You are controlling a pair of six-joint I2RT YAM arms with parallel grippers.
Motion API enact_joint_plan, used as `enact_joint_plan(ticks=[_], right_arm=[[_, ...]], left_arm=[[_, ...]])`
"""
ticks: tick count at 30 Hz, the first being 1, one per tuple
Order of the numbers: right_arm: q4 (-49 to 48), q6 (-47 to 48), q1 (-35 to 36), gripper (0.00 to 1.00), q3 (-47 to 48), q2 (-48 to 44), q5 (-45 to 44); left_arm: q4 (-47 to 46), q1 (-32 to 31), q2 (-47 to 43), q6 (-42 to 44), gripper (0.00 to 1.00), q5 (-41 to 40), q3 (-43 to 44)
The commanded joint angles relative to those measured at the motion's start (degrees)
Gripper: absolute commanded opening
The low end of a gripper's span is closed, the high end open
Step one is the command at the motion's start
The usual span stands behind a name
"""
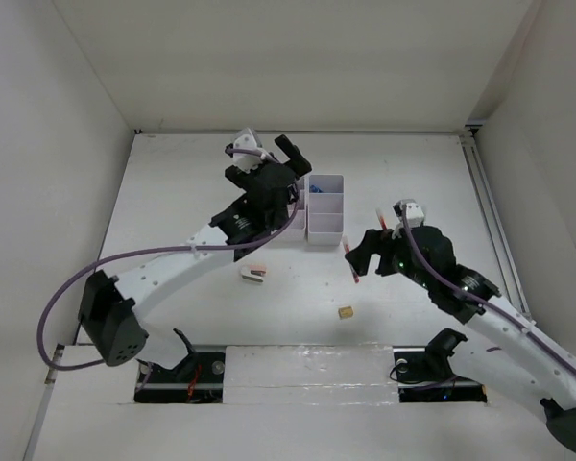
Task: Sort the stationery into containers
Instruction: Pick up the pen from the center of the board.
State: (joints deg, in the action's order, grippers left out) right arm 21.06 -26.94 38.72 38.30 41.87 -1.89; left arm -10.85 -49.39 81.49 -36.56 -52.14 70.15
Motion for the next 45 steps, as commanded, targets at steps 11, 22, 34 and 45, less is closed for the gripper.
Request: enact_joint_plan(ticks=[11,22,34,45], right_arm=[[3.2,-0.1,0.4,0.72,11.8,31.3,-15.2],[2.1,2.1,0.9,0.66,16.5,44.9,-13.6],[1.2,5.1,-2.2,0.55,15.9,51.3,-4.5],[2.5,3.8,-2.8,0.10,15.4,55.3,-5.1]], left_arm=[[26.3,2.8,-19.1,-11.9,1.00,19.3,-11.2],[30.8,2.8,-28.8,-8.9,1.00,21.8,-14.3],[31.2,2.8,-33.2,-6.5,1.00,21.7,-14.3],[29.6,2.8,-31.7,-5.9,1.00,21.6,-13.6]])
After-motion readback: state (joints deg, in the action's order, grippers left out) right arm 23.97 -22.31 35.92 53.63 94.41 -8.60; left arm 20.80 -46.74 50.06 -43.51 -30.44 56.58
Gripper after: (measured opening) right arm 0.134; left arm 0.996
